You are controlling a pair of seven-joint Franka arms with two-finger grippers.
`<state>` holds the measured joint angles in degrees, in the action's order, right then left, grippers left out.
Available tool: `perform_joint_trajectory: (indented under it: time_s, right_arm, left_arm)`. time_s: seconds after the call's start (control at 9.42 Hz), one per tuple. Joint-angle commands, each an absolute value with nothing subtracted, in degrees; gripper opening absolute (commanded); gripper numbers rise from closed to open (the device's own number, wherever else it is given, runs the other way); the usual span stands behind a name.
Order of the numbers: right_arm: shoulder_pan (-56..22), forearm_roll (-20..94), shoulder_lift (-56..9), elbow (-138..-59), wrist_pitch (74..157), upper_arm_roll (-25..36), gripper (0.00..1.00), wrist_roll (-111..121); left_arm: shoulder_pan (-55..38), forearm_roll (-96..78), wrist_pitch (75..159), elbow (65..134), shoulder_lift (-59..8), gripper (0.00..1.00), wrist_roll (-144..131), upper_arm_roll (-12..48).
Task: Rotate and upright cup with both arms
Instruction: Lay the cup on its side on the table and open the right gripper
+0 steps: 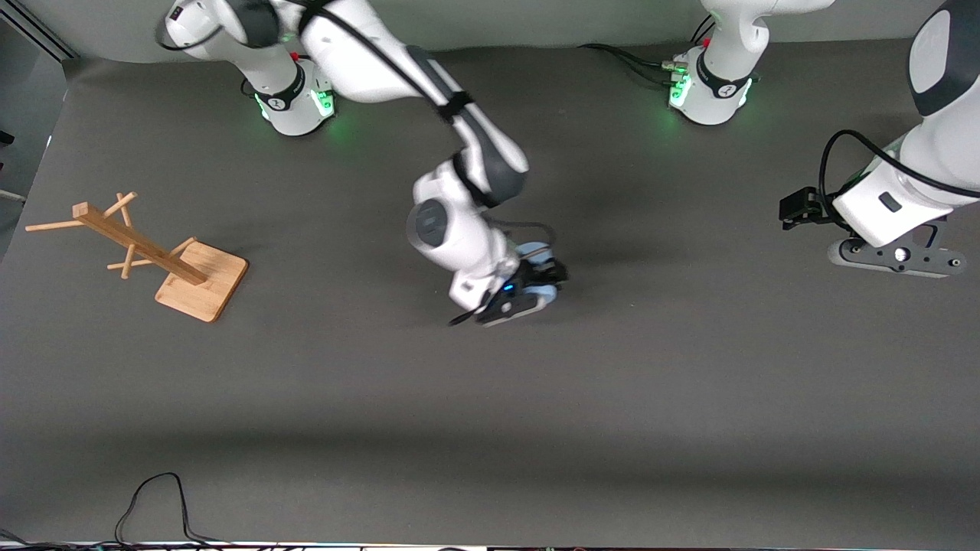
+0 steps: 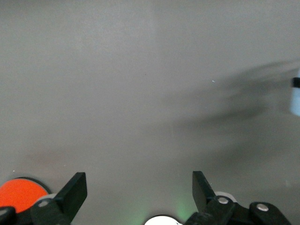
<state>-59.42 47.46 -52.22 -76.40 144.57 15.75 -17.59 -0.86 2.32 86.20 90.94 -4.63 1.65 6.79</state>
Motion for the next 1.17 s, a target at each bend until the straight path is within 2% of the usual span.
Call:
perform_joint_trajectory:
  time_s: [0.0,0.32,0.42,0.53,0.96,1.06]
  right_arm:
    - [-60.03,48.52,-58.17,-69.18,146.07,16.79,0.4,-30.88]
    - [-59.41,49.74,-61.34,-69.17,152.64,13.54,0.41,-41.71]
    - [-59.68,49.75,-62.48,-69.52,156.06,13.45,0.49,-44.27]
    - [-59.68,49.66,-63.19,-69.61,156.88,13.36,0.98,-45.17]
    - [-58.8,50.01,-60.22,-69.69,155.31,13.88,1.0,-47.46]
    - [-57.67,49.49,-58.29,-70.39,151.82,13.97,1.0,-47.29]
  left_arm:
    - [-0.7,2.46,84.9,90.18,-4.66,1.0,2.64,6.5]
    - [-0.88,2.46,84.9,90.0,-5.45,1.0,2.64,6.59]
    - [-0.88,2.2,84.99,90.09,-5.54,1.0,2.64,6.59]
    - [-0.88,1.76,84.99,90.0,-5.89,1.0,2.64,6.68]
    - [-0.7,1.67,84.99,89.74,-6.42,1.0,2.64,6.59]
    - [-0.7,1.32,85.08,89.74,-6.42,1.0,2.72,6.59]
